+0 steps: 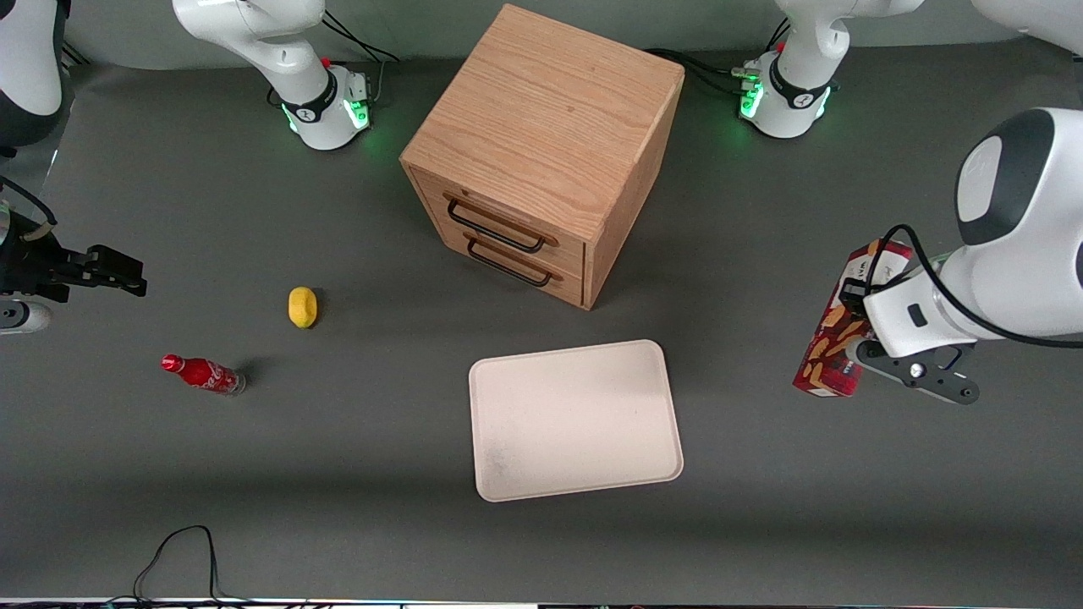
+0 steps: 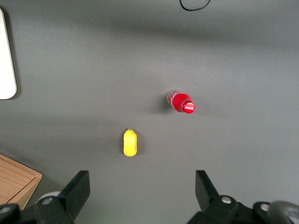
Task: Place red cookie box on tray
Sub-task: 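Lift the held box upright off the table, then carry the box over the cream tray and lower it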
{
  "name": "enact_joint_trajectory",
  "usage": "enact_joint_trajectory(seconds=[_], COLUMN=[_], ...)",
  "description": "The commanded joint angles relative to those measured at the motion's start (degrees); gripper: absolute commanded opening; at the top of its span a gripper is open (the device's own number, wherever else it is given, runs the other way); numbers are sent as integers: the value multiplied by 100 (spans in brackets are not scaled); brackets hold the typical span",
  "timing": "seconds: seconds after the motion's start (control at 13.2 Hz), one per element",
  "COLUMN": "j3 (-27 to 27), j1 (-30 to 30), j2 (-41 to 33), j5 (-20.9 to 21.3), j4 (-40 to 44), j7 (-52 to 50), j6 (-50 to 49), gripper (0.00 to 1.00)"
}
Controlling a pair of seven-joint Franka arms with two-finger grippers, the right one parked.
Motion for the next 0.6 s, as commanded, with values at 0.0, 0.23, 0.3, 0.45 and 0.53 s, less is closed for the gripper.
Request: enact_joint_trajectory(seconds=[0.0,0.23,0.3,0.45,0.53], j3=[17,-1,-88,-177,-168], j1=[-135,-583,-706,-1013,-1197], j2=[-86,167,343,755,949], j5=[14,-56,-205,-259,-241], j4=[-119,56,196,530,714], j7=[-163,-1194,-1757,-2838,-3383], j6=[2,230,562,1029,1283], gripper=[0,0,0,0,0])
